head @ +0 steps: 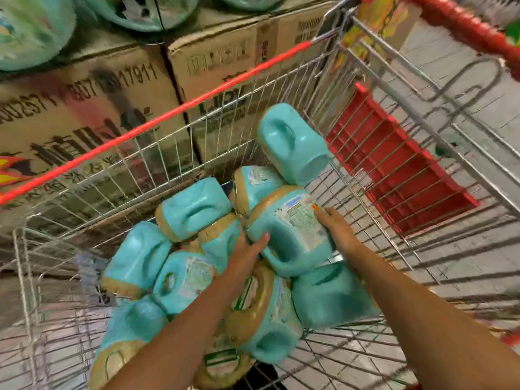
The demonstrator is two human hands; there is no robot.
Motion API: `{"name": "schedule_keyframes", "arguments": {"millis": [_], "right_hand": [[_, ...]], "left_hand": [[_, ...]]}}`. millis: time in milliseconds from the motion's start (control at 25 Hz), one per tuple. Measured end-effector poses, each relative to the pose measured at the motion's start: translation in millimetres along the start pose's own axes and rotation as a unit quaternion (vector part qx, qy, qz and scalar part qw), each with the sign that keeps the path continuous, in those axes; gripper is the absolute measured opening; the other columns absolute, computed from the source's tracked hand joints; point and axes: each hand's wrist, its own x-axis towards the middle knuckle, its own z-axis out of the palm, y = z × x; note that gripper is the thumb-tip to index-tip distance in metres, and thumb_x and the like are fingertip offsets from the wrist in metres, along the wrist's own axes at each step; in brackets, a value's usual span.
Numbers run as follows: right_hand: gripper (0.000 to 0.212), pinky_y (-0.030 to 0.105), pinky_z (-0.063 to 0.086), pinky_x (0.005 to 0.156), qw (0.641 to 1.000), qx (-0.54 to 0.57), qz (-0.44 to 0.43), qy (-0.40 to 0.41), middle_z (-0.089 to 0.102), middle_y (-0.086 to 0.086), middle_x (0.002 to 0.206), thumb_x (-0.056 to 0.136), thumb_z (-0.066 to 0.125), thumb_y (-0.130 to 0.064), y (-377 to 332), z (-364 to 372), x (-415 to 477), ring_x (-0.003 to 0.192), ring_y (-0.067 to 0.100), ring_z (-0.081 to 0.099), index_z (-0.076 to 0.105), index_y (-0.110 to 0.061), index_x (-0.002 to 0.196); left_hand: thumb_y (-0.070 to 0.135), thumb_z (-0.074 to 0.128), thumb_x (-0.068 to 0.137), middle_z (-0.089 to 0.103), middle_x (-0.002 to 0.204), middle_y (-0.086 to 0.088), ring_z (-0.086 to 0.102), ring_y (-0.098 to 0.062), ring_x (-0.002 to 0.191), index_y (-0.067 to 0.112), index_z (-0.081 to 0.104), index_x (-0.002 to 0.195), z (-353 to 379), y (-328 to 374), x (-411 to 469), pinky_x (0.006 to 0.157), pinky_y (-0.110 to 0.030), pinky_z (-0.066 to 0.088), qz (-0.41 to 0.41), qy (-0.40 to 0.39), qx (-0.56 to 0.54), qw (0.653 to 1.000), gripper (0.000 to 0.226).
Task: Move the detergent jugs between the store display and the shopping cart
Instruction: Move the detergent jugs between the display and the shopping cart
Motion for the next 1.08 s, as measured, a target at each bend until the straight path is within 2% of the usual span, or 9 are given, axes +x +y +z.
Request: {"name": "schedule_keyframes", "arguments": {"millis": [120, 280, 440, 600, 680, 800, 880, 1000, 1080], "right_hand": [[0.051, 0.050, 0.049, 0.097, 1.000, 0.015, 0.007, -0.021, 0.063, 0.022, 0.120, 0.094, 0.056, -0.040, 0.4, 1.6, 2.8, 0.109, 0.038, 0.062, 0.053, -0.001, 0.127], [0.045, 0.041, 0.055, 0.085, 1.000, 0.011, -0.002, 0.000, 0.069, 0.016, 0.109, 0.091, 0.061, -0.038, -6.9, -3.5, -10.7, 0.093, 0.027, 0.068, 0.059, -0.003, 0.120], [0.059, 0.034, 0.050, 0.076, 0.999, -0.025, -0.027, -0.034, 0.066, 0.012, 0.114, 0.084, 0.067, -0.047, -47.6, -2.1, -41.9, 0.091, 0.025, 0.065, 0.055, -0.005, 0.124], [0.070, 0.030, 0.054, 0.075, 0.984, -0.072, -0.153, -0.051, 0.068, -0.006, 0.105, 0.065, 0.071, -0.067, -97.7, 14.4, -110.8, 0.091, 0.013, 0.068, 0.056, -0.025, 0.119], [0.069, 0.028, 0.057, 0.074, 0.975, -0.048, -0.209, -0.057, 0.069, -0.010, 0.104, 0.063, 0.072, -0.065, -101.7, 24.9, -148.1, 0.091, 0.009, 0.069, 0.055, -0.030, 0.120], [0.072, 0.043, 0.055, 0.089, 0.967, -0.014, -0.243, -0.078, 0.066, -0.007, 0.118, 0.068, 0.076, -0.054, -96.4, 47.6, -192.6, 0.106, 0.013, 0.066, 0.050, -0.030, 0.131], [0.078, 0.045, 0.050, 0.098, 0.964, -0.030, -0.253, -0.069, 0.061, -0.008, 0.127, 0.068, 0.074, -0.056, -96.4, 61.8, -213.0, 0.115, 0.012, 0.060, 0.046, -0.030, 0.136], [0.090, 0.017, 0.034, 0.107, 0.946, -0.106, -0.305, -0.032, 0.042, -0.020, 0.140, 0.063, 0.064, -0.071, -106.6, 84.5, -239.6, 0.130, -0.004, 0.038, 0.037, -0.037, 0.142], [0.102, 0.010, 0.024, 0.110, 0.932, -0.154, -0.324, -0.050, 0.031, -0.018, 0.147, 0.060, 0.065, -0.074, -115.4, 108.7, -252.8, 0.136, -0.006, 0.026, 0.027, -0.036, 0.147]], "left_hand": [[0.013, 0.060, 0.094, 0.061, 0.131, -0.014, 0.058, -0.026, 0.120, 0.005, 0.047, 0.135, 5.9, -1.6, 8.2, 0.105, -0.042, 0.046, -0.014, 0.009, -0.049, 0.999, 0.044], [0.015, 0.061, 0.094, 0.062, 0.130, -0.011, 0.058, -0.026, 0.122, 0.010, 0.051, 0.131, 6.4, 0.7, -0.3, 0.106, -0.044, 0.045, -0.029, 0.013, -0.115, 0.993, 0.039], [0.026, 0.064, 0.088, 0.064, 0.127, -0.006, 0.060, -0.026, 0.119, 0.021, 0.053, 0.125, -4.0, 32.8, -25.9, 0.100, -0.051, 0.048, 0.010, 0.009, -0.169, 0.985, 0.039], [0.035, 0.061, 0.079, 0.066, 0.125, -0.013, 0.067, -0.028, 0.102, 0.017, 0.040, 0.143, -30.6, 81.1, -61.4, 0.089, -0.051, 0.053, 0.074, -0.009, -0.247, 0.966, 0.071], [0.037, 0.060, 0.079, 0.073, 0.103, -0.015, 0.073, -0.024, 0.080, 0.010, 0.035, 0.146, -49.9, 98.8, -84.8, 0.070, -0.044, 0.062, 0.084, -0.050, -0.252, 0.963, 0.076], [0.046, 0.070, 0.070, 0.059, 0.072, -0.009, 0.055, -0.013, 0.052, 0.009, 0.044, 0.133, -76.2, 108.0, -121.8, 0.048, -0.025, 0.047, 0.093, -0.059, -0.270, 0.957, 0.078], [0.048, 0.074, 0.064, 0.048, 0.083, -0.004, 0.045, -0.018, 0.063, 0.016, 0.049, 0.124, -91.0, 108.5, -142.4, 0.058, -0.031, 0.038, 0.101, -0.041, -0.267, 0.958, 0.072], [0.054, 0.090, 0.048, 0.060, 0.101, -0.015, 0.057, -0.027, 0.085, 0.015, 0.050, 0.130, -107.5, 108.1, -168.8, 0.068, -0.040, 0.052, 0.141, -0.005, -0.250, 0.958, 0.099], [0.049, 0.086, 0.060, 0.062, 0.117, -0.013, 0.062, -0.028, 0.097, 0.017, 0.047, 0.137, -117.0, 108.4, -184.7, 0.072, -0.041, 0.059, 0.192, 0.016, -0.236, 0.953, 0.092]]}}
